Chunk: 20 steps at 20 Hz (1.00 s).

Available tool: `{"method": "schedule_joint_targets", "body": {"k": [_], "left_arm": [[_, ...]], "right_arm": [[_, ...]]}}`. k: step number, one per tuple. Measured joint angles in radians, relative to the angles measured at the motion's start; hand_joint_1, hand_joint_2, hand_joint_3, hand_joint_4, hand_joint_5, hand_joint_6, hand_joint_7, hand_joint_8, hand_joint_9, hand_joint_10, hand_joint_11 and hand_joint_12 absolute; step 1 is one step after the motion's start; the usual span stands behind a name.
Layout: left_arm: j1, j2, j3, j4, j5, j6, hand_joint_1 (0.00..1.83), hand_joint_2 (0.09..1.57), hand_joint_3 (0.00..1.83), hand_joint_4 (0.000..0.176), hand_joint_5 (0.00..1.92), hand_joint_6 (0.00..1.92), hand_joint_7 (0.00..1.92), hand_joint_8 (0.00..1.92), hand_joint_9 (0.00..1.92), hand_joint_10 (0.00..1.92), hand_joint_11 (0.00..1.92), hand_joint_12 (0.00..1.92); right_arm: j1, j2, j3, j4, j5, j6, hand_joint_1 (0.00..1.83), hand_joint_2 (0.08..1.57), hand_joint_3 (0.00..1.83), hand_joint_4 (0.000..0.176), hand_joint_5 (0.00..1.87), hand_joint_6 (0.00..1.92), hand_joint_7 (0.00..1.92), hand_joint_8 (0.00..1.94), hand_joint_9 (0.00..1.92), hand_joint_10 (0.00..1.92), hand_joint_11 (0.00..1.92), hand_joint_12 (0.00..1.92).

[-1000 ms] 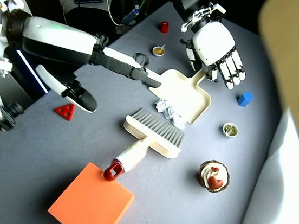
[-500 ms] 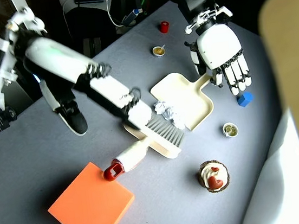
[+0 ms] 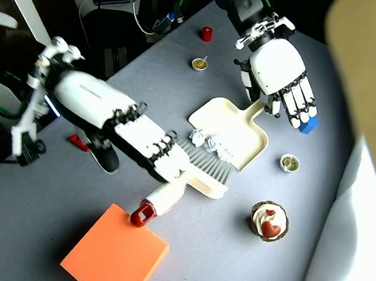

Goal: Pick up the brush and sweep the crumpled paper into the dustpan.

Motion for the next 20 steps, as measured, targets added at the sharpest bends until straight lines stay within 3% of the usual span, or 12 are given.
{"method": "schedule_joint_targets", "body": {"k": [5,20], "left_arm": [[-0.014,-0.007,0.023,0.006,0.014,-0.002,1.15,1.06,0.0,0.0,1.1,0.78,0.33,0.0,0.25,0.0,0.08,0.34],[-0.032,-0.028,0.042,0.028,0.042,-0.003,1.15,1.07,0.0,0.0,1.08,0.81,0.33,0.0,0.27,0.0,0.07,0.4]], "right_arm": [[-0.013,-0.066,0.133,-0.003,0.004,0.013,1.21,0.92,0.0,0.0,0.03,0.0,0.03,0.0,0.07,0.0,0.1,0.0],[-0.013,-0.156,0.329,0.005,0.045,0.11,1.19,0.94,0.0,0.0,0.07,0.0,0.05,0.01,0.09,0.01,0.1,0.01]]}}
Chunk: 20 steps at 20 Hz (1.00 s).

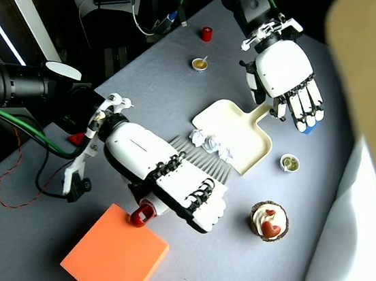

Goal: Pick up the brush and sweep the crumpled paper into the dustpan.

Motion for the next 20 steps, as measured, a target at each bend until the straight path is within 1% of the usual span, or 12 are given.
{"method": "schedule_joint_targets", "body": {"k": [5,7,9,10,11,12,13,14,15,16,18,20], "left_arm": [[-0.001,0.0,0.0,0.0,0.0,-0.005,1.14,1.08,0.0,0.0,1.07,0.82,0.31,0.0,0.24,0.0,0.05,0.39],[-0.001,0.0,0.0,0.028,-0.001,-0.035,1.13,1.08,0.0,0.0,1.07,0.83,0.3,0.0,0.23,0.0,0.05,0.39],[-0.001,0.0,0.0,0.068,-0.009,-0.08,1.13,1.08,0.0,0.0,1.07,0.83,0.31,0.0,0.23,0.0,0.05,0.4],[-0.001,0.0,0.0,0.071,-0.011,-0.083,1.11,1.08,0.0,0.0,1.06,0.85,0.33,0.0,0.25,0.0,0.05,0.41],[-0.001,0.0,0.0,0.073,-0.014,-0.092,1.11,1.09,0.0,0.0,1.05,0.86,0.33,0.0,0.26,0.0,0.05,0.41],[-0.001,0.0,0.0,0.079,-0.017,-0.106,1.13,1.08,0.0,0.0,1.08,0.82,0.35,0.0,0.28,0.0,0.06,0.43],[-0.001,0.0,0.0,0.087,-0.021,-0.116,1.13,1.08,0.0,0.0,1.07,0.83,0.35,0.0,0.28,0.0,0.05,0.44],[-0.001,0.0,-0.002,0.087,-0.025,-0.117,1.12,1.08,0.0,0.0,1.06,0.86,0.34,0.0,0.28,0.0,0.05,0.44],[-0.001,0.001,-0.006,0.087,-0.032,-0.12,1.12,1.08,0.0,0.0,1.06,0.84,0.35,0.0,0.29,0.0,0.08,0.45],[-0.001,0.001,-0.006,0.087,-0.032,-0.121,1.11,1.08,0.0,0.0,1.06,0.85,0.36,0.0,0.29,0.0,0.08,0.45],[-0.001,0.005,-0.011,0.087,-0.038,-0.123,1.12,1.08,0.0,0.0,1.07,0.83,0.36,0.0,0.29,0.0,0.09,0.45],[-0.001,0.005,-0.011,0.088,-0.039,-0.123,1.11,1.09,0.0,0.0,1.05,0.87,0.35,0.0,0.28,0.0,0.07,0.44]], "right_arm": [[0.0,-0.014,0.019,0.004,0.006,0.029,1.17,0.94,0.0,0.0,0.12,0.01,0.1,0.01,0.13,0.01,0.12,0.02],[0.0,-0.017,0.019,0.004,0.016,0.041,1.17,0.94,0.0,0.0,0.16,0.01,0.14,0.0,0.16,0.01,0.15,0.03],[0.0,-0.017,0.019,0.003,0.024,0.045,1.18,0.95,0.0,0.0,0.38,0.01,0.45,0.01,0.48,0.02,0.4,0.12],[0.0,-0.017,0.016,0.004,0.023,0.045,1.18,0.94,0.0,0.0,0.57,0.03,0.73,0.03,0.73,0.03,0.46,0.26],[0.0,-0.017,0.013,0.005,0.023,0.045,1.21,0.91,0.0,0.0,0.75,0.03,0.93,0.03,0.93,0.06,0.5,0.49],[0.0,-0.018,0.011,0.004,0.024,0.046,1.2,1.0,0.01,0.0,1.08,0.53,1.1,0.24,0.92,0.72,0.56,1.22],[0.0,-0.019,0.009,0.004,0.024,0.046,1.19,1.03,0.0,0.0,1.14,0.66,1.02,0.87,0.84,1.37,0.6,1.68],[0.0,-0.02,0.009,0.002,0.024,0.049,1.18,0.97,0.0,0.0,1.0,1.31,0.95,1.69,0.93,1.81,0.84,1.87],[0.0,-0.02,0.008,-0.001,0.023,0.051,1.19,0.92,0.0,0.0,1.0,1.8,0.99,1.89,1.03,1.9,0.96,1.91],[0.0,-0.02,0.008,0.001,0.024,0.052,1.21,0.92,0.0,0.0,1.05,1.9,1.05,1.93,1.12,1.92,1.05,1.92],[-0.003,-0.02,0.008,0.005,0.024,0.054,1.24,1.01,0.01,0.0,1.11,1.92,1.18,1.94,1.26,1.92,1.27,1.92],[-0.003,-0.02,0.008,0.005,0.024,0.056,1.26,1.06,0.01,0.0,1.12,1.92,1.25,1.94,1.33,1.92,1.32,1.92]]}}
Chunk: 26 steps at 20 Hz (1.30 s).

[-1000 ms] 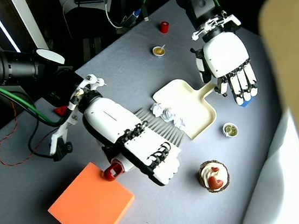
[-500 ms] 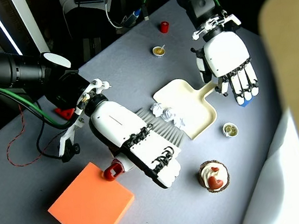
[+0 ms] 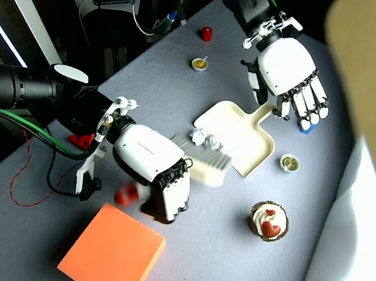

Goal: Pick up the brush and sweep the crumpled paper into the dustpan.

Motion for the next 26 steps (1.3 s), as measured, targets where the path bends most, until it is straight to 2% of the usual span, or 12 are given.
{"method": "schedule_joint_targets", "body": {"k": [4,5,6,9,14,16,20,22,26], "left_arm": [[0.0,0.001,0.0,0.0,0.0,-0.007,1.11,1.09,0.0,0.0,1.05,0.87,0.36,0.0,0.29,0.0,0.09,0.43],[0.0,0.001,0.0,0.001,0.0,-0.007,1.09,1.09,0.0,0.022,1.04,0.88,0.35,0.0,0.28,0.0,0.08,0.43],[0.0,0.001,0.0,0.0,0.0,-0.007,1.11,1.08,0.0,0.0,1.06,0.85,0.37,0.0,0.3,0.0,0.1,0.43],[0.0,0.001,0.0,0.001,-0.001,-0.008,1.11,1.09,0.0,0.0,1.04,0.88,0.34,0.0,0.27,0.0,0.07,0.42],[0.0,0.001,0.0,0.001,-0.002,-0.008,1.11,1.09,0.0,0.0,1.05,0.86,0.35,0.0,0.27,0.0,0.09,0.41],[0.0,0.001,0.0,0.001,-0.002,-0.008,1.1,1.09,0.0,0.0,1.04,0.89,0.34,0.01,0.28,0.0,0.09,0.41],[0.0,0.003,0.0,0.002,-0.005,-0.008,1.11,1.08,0.0,0.0,1.06,0.85,0.35,0.0,0.28,0.0,0.12,0.42],[0.0,0.005,0.0,0.002,-0.008,-0.008,1.11,1.08,0.0,0.0,1.06,0.85,0.35,0.0,0.28,0.0,0.1,0.41],[0.0,0.005,0.0,0.002,-0.01,-0.008,1.13,1.08,0.0,0.0,1.07,0.83,0.34,0.0,0.26,0.0,0.1,0.4]], "right_arm": [[0.0,0.014,-0.007,-0.006,0.02,0.001,1.3,1.11,0.01,0.0,1.13,1.92,1.23,1.94,1.31,1.92,1.3,1.92],[0.0,0.026,-0.014,-0.006,0.039,-0.001,1.31,1.12,0.01,0.0,1.13,1.92,1.24,1.94,1.32,1.92,1.29,1.92],[0.001,0.048,-0.031,-0.005,0.072,-0.013,1.32,1.13,0.01,0.0,1.12,1.92,1.21,1.94,1.29,1.92,1.27,1.92],[0.032,0.1,-0.064,0.02,0.141,-0.086,1.33,1.12,0.0,0.0,1.11,1.92,1.2,1.94,1.29,1.92,1.27,1.92],[0.122,0.17,-0.128,-0.07,0.224,-0.25,1.39,1.15,0.0,0.0,1.08,1.92,1.17,1.94,1.26,1.92,1.25,1.92],[0.186,0.185,-0.15,-0.08,0.27,-0.352,1.42,1.16,0.0,0.0,1.09,1.92,1.16,1.94,1.25,1.92,1.24,1.92],[0.279,0.185,-0.18,-0.076,0.353,-0.629,1.43,1.15,0.0,0.005,1.08,1.92,1.17,1.94,1.24,1.92,1.23,1.92],[0.311,0.181,-0.189,-0.054,0.357,-0.748,1.44,1.14,0.0,0.012,1.09,1.92,1.17,1.94,1.25,1.92,1.26,1.92],[0.329,0.141,-0.191,0.081,0.304,-0.99,1.43,1.16,0.0,0.02,1.09,1.92,1.2,1.94,1.26,1.92,1.25,1.92]]}}
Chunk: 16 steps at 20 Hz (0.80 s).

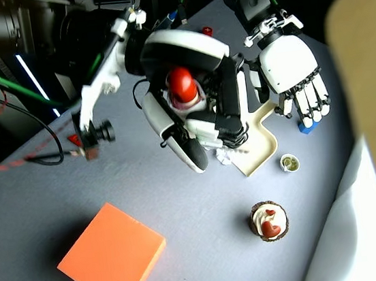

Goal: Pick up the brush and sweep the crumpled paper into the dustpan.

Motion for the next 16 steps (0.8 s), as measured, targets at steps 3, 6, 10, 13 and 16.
{"method": "schedule_joint_targets", "body": {"k": [3,6,10,13,16], "left_arm": [[0.0,0.0,0.0,0.0,0.001,0.0,1.12,1.09,0.0,0.0,1.05,0.87,0.33,0.0,0.25,0.0,0.07,0.39],[0.0,0.0,0.0,0.003,0.0,0.0,1.1,1.09,0.0,0.0,1.05,0.87,0.34,0.0,0.27,0.0,0.08,0.41],[0.0,0.0,0.0,0.003,0.001,0.0,1.11,1.08,0.0,0.0,1.06,0.84,0.33,0.0,0.25,0.0,0.05,0.42],[0.0,0.001,0.0,0.004,0.002,0.0,1.11,1.08,0.0,0.0,1.06,0.84,0.34,0.01,0.27,0.01,0.07,0.44],[0.0,0.001,0.0,0.005,0.002,0.0,1.13,1.08,0.0,0.0,1.06,0.84,0.35,0.0,0.27,0.0,0.07,0.44]], "right_arm": [[0.0,-0.048,0.003,0.098,-0.08,-0.116,1.44,1.15,0.0,0.024,1.11,1.92,1.2,1.94,1.27,1.92,1.3,1.92],[-0.027,-0.085,0.007,0.129,-0.174,-0.127,1.44,1.15,0.0,0.03,1.08,1.92,1.19,1.94,1.27,1.92,1.3,1.92],[-0.038,-0.15,0.074,0.175,-0.274,-0.129,1.45,1.16,0.0,0.039,1.08,1.92,1.18,1.94,1.25,1.92,1.26,1.92],[-0.038,-0.203,0.119,0.161,-0.306,-0.131,1.44,1.15,0.0,0.05,1.06,1.92,1.16,1.94,1.22,1.92,1.25,1.92],[-0.038,-0.252,0.168,0.158,-0.299,-0.13,1.44,1.15,0.0,0.064,1.06,1.92,1.16,1.94,1.24,1.92,1.26,1.92]]}}
